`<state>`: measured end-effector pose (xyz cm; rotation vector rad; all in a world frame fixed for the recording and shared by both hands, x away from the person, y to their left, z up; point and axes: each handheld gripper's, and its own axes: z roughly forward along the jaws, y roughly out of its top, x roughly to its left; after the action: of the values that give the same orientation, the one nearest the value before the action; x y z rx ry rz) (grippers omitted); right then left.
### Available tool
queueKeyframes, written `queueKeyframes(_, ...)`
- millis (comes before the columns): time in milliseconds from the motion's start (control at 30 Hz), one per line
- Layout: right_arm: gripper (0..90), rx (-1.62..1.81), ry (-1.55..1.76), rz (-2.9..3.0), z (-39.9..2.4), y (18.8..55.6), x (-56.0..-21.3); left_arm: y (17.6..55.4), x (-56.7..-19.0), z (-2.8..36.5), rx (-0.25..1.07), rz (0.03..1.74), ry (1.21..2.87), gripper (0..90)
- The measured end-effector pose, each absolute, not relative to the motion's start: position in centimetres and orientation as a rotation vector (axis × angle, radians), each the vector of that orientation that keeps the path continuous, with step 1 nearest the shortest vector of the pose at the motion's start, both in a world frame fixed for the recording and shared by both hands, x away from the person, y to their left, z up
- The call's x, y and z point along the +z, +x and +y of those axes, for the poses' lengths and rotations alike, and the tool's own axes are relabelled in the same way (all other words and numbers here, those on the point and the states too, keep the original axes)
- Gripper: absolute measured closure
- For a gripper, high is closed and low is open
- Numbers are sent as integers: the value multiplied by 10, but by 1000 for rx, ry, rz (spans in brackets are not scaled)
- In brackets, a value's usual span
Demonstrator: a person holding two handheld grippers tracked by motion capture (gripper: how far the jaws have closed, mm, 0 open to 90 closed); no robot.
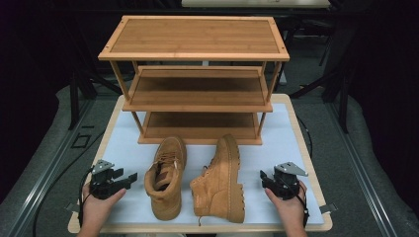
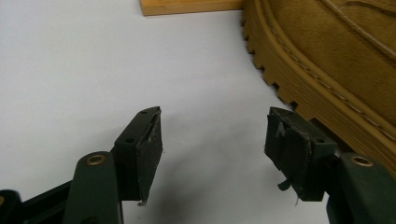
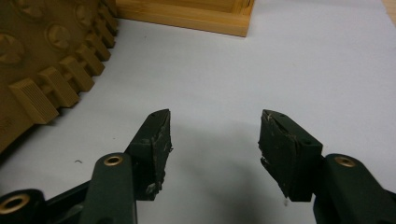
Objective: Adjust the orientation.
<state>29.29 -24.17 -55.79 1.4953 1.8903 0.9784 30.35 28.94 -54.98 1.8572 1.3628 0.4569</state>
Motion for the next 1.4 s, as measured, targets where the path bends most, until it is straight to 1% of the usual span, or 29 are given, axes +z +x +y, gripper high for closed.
queueKeyframes(67, 445, 973, 1489, 1904, -242, 293, -559, 303, -550, 288, 449, 1359, 1864, 366)
queueKeyframes(133, 459, 972, 1494, 1907, -241, 292, -560, 302, -549, 287, 432, 1355, 1866, 407)
queueKeyframes(400, 473, 977, 1535, 1893, -240, 292, -560, 300, -545, 286, 423, 1368, 1830, 406)
queueKeyframes(733, 468, 986, 1561, 1903, -240, 291, -558, 300, -545, 285, 405, 1374, 1845, 408)
queueKeyframes(900, 470, 1003, 1564, 1918, -240, 292, -559, 301, -546, 283, 354, 1382, 1848, 430)
queueKeyframes(1033, 471, 1013, 1572, 1898, -242, 291, -558, 300, -542, 280, 352, 1379, 1854, 445)
queueKeyframes(1133, 471, 1017, 1579, 1890, -243, 291, -557, 295, -532, 276, 327, 1362, 1858, 444)
queueKeyframes(1233, 471, 1026, 1572, 1895, -242, 291, -556, 293, -524, 272, 339, 1359, 1888, 441)
queueKeyframes(1300, 471, 1018, 1569, 1893, -241, 290, -556, 290, -508, 268, 318, 1355, 1882, 441)
queueKeyframes(1333, 471, 1018, 1569, 1893, -241, 290, -556, 290, -508, 268, 318, 1355, 1882, 440)
queueKeyframes(1400, 471, 1027, 1562, 1892, -241, 290, -556, 286, -493, 266, 327, 1342, 1885, 441)
